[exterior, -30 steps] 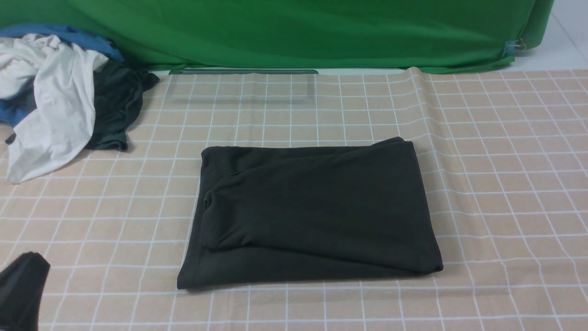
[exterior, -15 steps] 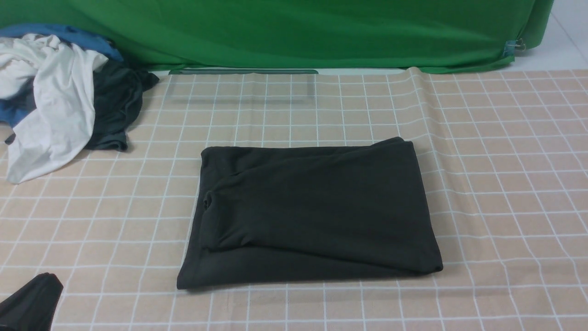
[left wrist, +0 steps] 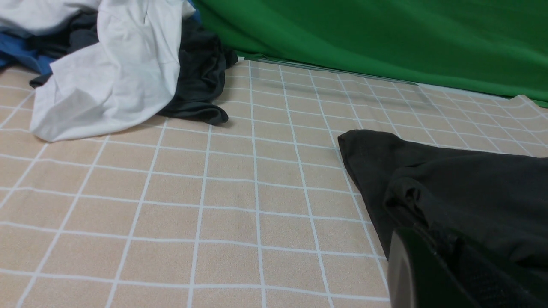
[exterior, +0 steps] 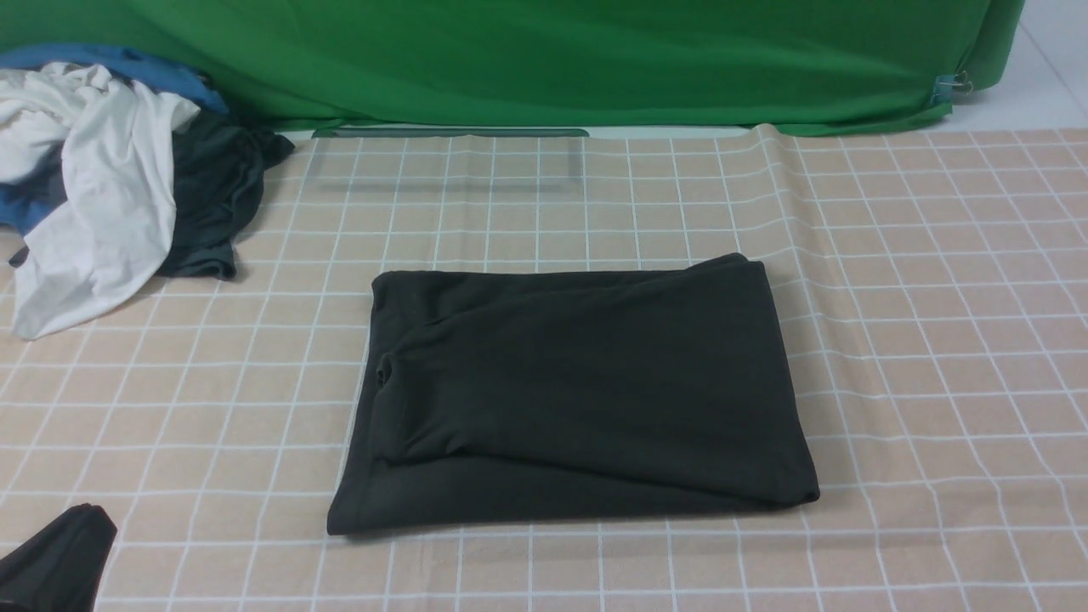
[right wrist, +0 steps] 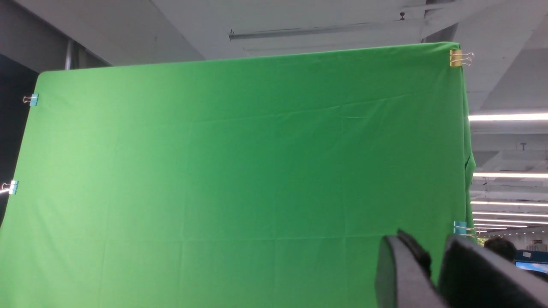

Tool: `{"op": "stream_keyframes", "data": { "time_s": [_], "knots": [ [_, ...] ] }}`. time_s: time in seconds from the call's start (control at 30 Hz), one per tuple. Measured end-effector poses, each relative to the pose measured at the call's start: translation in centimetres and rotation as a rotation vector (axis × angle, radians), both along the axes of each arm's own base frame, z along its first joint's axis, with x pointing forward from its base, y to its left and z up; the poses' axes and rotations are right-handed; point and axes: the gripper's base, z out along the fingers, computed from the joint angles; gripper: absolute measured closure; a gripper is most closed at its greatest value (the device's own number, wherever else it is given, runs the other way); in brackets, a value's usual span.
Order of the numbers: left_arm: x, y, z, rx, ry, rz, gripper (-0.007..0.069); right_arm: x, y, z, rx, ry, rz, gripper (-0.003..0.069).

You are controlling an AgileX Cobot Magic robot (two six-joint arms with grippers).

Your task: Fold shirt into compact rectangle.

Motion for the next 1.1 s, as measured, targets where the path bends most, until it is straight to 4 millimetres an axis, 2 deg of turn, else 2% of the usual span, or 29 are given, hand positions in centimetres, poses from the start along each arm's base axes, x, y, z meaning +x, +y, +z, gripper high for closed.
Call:
{"op": "stream_keyframes", "data": {
  "time_s": [0.23, 0.4, 0.5, 0.53, 0.6, 0.63, 0.67, 0.73, 0.8, 0.83, 0.93, 1.1],
  "knots": [
    [0.0, 0.0, 0.0, 0.000, -0.001, 0.000, 0.0611, -0.1, 0.0, -0.1, -0.018, 0.010, -0.006, 0.0462],
    [0.0, 0.0, 0.0, 0.000, -0.003, 0.000, 0.0611, -0.2, 0.1, -1.5, -0.115, 0.137, -0.066, 0.0457],
    [0.0, 0.0, 0.0, 0.000, -0.003, 0.000, 0.0611, 1.0, 0.3, -4.4, -0.193, 0.352, -0.137, 0.0444],
    [0.0, 0.0, 0.0, 0.000, -0.003, 0.000, 0.0611, 1.0, 0.3, -4.6, -0.195, 0.363, -0.140, 0.0444],
    [0.0, 0.0, 0.0, 0.000, -0.003, 0.000, 0.0611, 1.7, 0.2, -6.8, -0.225, 0.465, -0.182, 0.0442],
    [0.0, 0.0, 0.0, 0.000, -0.003, 0.000, 0.0611, 2.2, 0.1, -9.0, -0.248, 0.539, -0.207, 0.0441],
    [0.0, 0.0, 0.0, 0.000, -0.003, 0.000, 0.0611, 2.2, 0.1, -9.2, -0.250, 0.544, -0.213, 0.0441],
    [0.0, 0.0, 0.0, 0.000, -0.003, 0.000, 0.0611, 2.3, 0.0, -12.1, -0.262, 0.607, -0.222, 0.0435],
    [0.0, 0.0, 0.0, 0.000, -0.003, 0.000, 0.0611, 2.2, 0.0, -13.6, -0.261, 0.627, -0.221, 0.0430],
    [0.0, 0.0, 0.0, 0.000, -0.004, 0.000, 0.0611, 2.2, 0.0, -15.1, -0.255, 0.649, -0.218, 0.0426],
    [0.0, 0.0, 0.0, 0.000, -0.003, 0.000, 0.0611, 2.4, 0.0, -16.7, -0.228, 0.710, -0.198, 0.0424],
    [0.0, 0.0, 0.0, 0.001, -0.004, 0.000, 0.0611, 2.3, 0.1, -17.4, -0.204, 0.777, -0.171, 0.0422]
  ]
}}
